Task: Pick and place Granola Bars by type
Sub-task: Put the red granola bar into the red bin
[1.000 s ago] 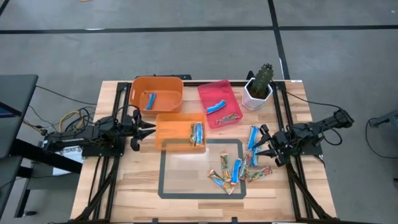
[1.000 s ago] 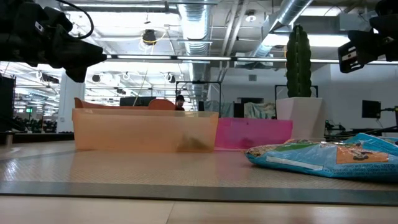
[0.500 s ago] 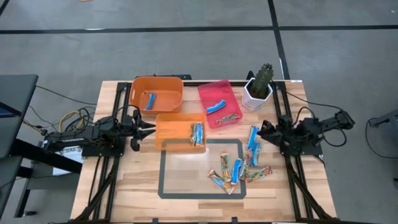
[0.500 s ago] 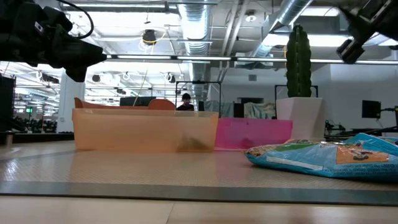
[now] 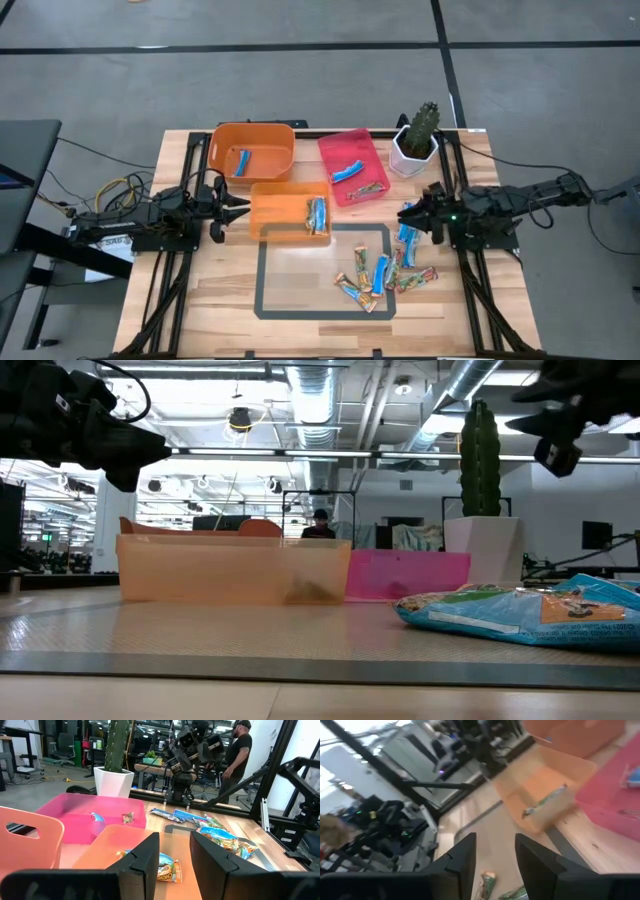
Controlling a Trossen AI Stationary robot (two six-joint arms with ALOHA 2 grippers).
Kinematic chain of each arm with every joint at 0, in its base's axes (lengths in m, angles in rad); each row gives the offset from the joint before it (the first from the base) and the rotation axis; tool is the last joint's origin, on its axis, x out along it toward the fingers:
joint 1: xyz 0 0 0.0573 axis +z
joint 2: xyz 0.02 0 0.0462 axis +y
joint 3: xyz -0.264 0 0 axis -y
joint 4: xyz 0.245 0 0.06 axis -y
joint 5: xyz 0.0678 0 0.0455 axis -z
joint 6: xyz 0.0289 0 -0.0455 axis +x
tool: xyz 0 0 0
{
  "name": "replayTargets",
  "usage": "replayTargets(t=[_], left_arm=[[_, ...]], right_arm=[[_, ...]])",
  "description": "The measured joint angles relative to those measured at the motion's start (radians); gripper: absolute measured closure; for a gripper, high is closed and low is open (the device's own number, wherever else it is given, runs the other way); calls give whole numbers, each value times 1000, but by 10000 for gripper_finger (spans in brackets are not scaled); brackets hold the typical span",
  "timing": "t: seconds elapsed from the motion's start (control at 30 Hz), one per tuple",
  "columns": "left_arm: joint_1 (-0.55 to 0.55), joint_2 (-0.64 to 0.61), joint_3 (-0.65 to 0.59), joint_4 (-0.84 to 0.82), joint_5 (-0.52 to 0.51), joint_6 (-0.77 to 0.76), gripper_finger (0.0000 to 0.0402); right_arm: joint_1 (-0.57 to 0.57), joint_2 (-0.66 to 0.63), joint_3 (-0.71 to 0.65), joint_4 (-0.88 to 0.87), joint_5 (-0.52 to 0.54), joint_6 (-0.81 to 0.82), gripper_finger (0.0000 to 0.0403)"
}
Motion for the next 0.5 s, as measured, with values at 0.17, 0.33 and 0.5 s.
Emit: replayTargets(t=[0.17, 0.33, 0.5], left_arm=[[0, 0, 0, 0, 0, 0, 301], [0, 0, 1, 0, 0, 0, 301], [0, 0, 1, 0, 0, 0, 301]], right_arm=[[-27, 159, 112, -60, -67, 120, 274], [-42, 278, 171, -78, -127, 137, 274], [-22, 369, 195, -71, -203, 139, 274]])
